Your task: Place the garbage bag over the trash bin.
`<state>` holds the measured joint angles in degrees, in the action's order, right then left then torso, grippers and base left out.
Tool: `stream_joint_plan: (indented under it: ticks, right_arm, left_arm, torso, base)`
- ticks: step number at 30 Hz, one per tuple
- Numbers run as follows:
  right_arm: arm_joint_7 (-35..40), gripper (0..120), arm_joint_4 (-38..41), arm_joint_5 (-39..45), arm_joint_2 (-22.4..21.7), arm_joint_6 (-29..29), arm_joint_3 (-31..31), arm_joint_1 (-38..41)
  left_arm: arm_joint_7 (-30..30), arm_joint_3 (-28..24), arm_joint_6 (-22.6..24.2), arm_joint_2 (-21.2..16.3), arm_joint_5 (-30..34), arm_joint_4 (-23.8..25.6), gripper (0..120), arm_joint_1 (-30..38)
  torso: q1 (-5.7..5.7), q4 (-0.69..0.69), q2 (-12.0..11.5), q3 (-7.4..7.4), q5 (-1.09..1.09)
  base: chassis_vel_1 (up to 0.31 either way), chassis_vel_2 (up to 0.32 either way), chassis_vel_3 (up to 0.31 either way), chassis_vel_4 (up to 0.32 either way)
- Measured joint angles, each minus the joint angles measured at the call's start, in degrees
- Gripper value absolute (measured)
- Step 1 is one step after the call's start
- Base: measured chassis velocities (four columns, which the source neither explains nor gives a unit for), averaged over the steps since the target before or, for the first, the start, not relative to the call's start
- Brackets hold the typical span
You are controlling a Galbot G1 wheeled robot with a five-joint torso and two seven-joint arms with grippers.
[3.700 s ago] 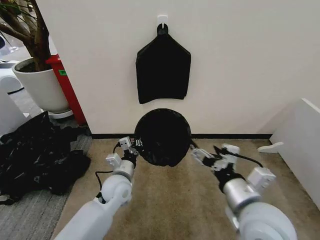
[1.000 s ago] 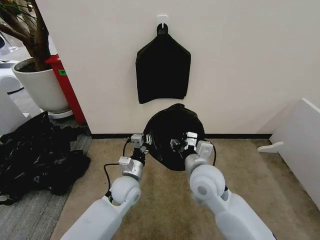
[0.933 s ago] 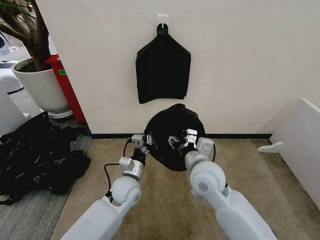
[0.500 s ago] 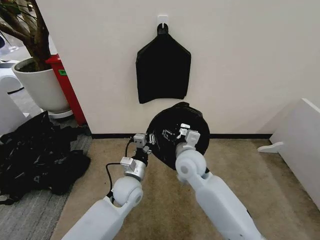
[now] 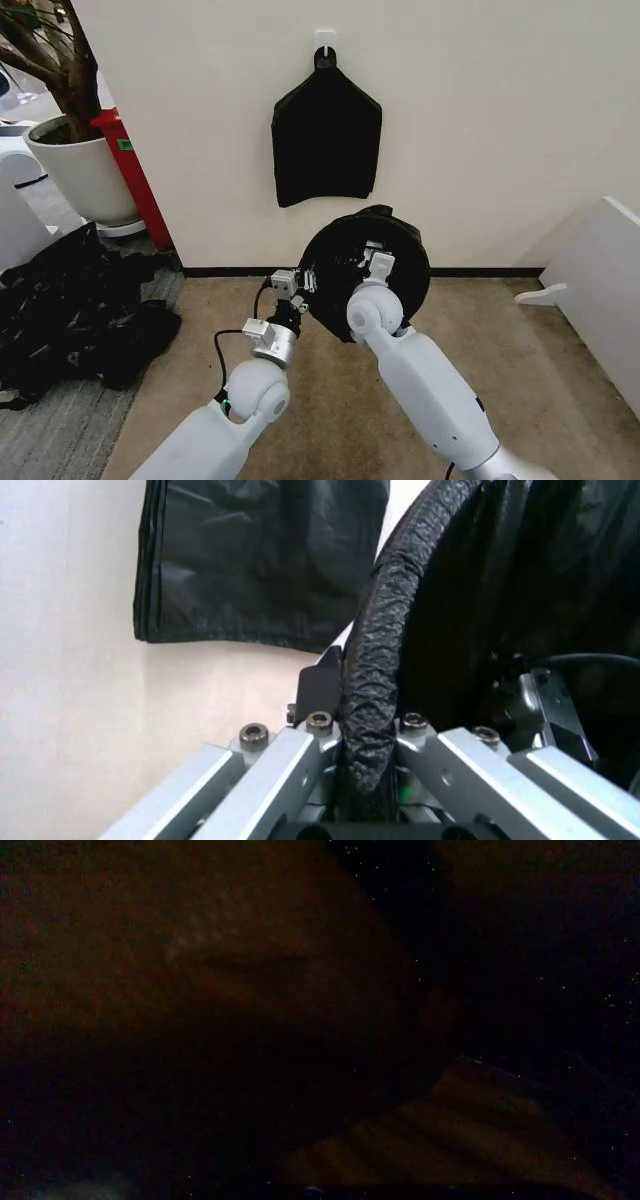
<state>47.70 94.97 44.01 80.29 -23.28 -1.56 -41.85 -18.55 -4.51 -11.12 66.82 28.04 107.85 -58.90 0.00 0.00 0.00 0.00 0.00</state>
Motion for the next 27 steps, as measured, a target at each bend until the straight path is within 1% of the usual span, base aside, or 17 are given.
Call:
stream_joint_plan:
  ticks: [6,8,11,12,16,19,20,22,24,27]
  right_arm:
    - [0.13,100,3.20,0.81,-1.06,-0.11,-1.21,-0.87]
    - [0.01,100,4.77,1.34,-1.58,-0.24,-2.07,-1.23]
    - [-1.58,100,7.60,1.09,-2.29,0.03,-3.89,-2.09]
    - [-1.58,100,7.60,1.09,-2.29,0.03,-3.89,-2.09]
    - [-3.31,100,11.34,0.76,-3.19,0.23,-5.54,-2.79]
    - [-4.57,100,15.92,1.37,-4.64,0.21,-6.50,-3.72]
    - [-4.57,100,15.92,1.37,-4.64,0.21,-6.50,-3.72]
    - [-6.39,100,20.18,2.03,-6.59,0.18,-6.46,-5.45]
    - [-12.04,100,26.39,2.29,-10.74,0.97,-4.37,-9.46]
    - [-20.99,100,31.46,-2.14,-15.70,6.47,-0.79,-15.29]
  left_arm:
    - [-0.53,0.66,0.13,0.41,0.45,-1.39,1,-0.20]
    - [-1.17,1.07,0.45,0.69,1.50,-2.05,1,-0.04]
    - [-3.22,1.92,1.82,1.57,6.20,-3.11,1,0.66]
    - [-3.22,1.92,1.82,1.57,6.20,-3.11,1,0.66]
    - [-5.43,2.96,3.53,2.46,11.89,-3.97,1,1.21]
    - [-7.18,3.99,5.28,2.84,17.68,-4.70,1,1.63]
    - [-7.18,3.99,5.28,2.84,17.68,-4.70,1,1.63]
    - [-8.37,4.71,7.03,2.89,21.10,-5.54,1,1.87]
    - [-10.11,5.82,10.74,2.89,25.66,-6.08,1,1.94]
    - [-12.81,6.37,16.05,2.65,29.75,-6.04,1,1.58]
  torso:
    - [0.00,0.00,0.00,0.00,0.00]
    - [0.00,0.00,0.00,0.00,0.00]
    - [0.00,0.00,0.00,0.00,0.00]
    - [0.00,0.00,0.00,0.00,0.00]
    - [0.00,0.00,0.00,0.00,0.00]
    - [0.00,0.02,0.00,-0.01,0.00]
    - [0.00,0.02,0.00,-0.01,0.00]
    - [0.00,0.01,0.00,0.00,0.00]
    - [0.00,0.01,0.00,0.00,0.00]
    - [0.00,-0.01,0.00,-0.01,0.01]
  base:
    - [0.000,0.000,0.000,0.000]
    - [0.000,0.000,0.000,0.000]
    - [0.000,0.000,0.000,0.000]
    - [0.000,0.000,0.000,0.000]
    - [0.000,0.000,0.000,0.000]
    - [0.000,0.000,0.000,0.000]
    - [0.000,0.000,0.000,0.000]
    - [0.000,0.000,0.000,0.000]
    - [0.000,0.000,0.000,0.000]
    - [0.000,0.000,0.000,0.000]
